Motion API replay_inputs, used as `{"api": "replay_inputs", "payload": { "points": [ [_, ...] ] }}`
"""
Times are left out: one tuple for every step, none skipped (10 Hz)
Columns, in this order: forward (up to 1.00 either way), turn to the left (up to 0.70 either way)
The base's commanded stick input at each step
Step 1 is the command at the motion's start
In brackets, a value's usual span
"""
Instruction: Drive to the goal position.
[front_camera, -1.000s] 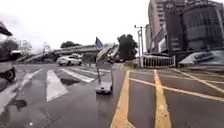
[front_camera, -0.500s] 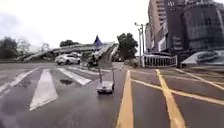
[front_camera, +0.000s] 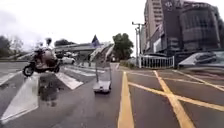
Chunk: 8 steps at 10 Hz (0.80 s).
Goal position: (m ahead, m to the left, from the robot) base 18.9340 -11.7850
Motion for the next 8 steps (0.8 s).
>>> {"api": "replay_inputs", "payload": {
  "points": [
    [0.69,0.01],
    [0.69,0.01],
    [0.69,0.01],
    [0.69,0.01],
    [0.69,0.01],
    [0.69,0.01],
    [0.69,0.01],
    [0.69,0.06]
  ]
}}
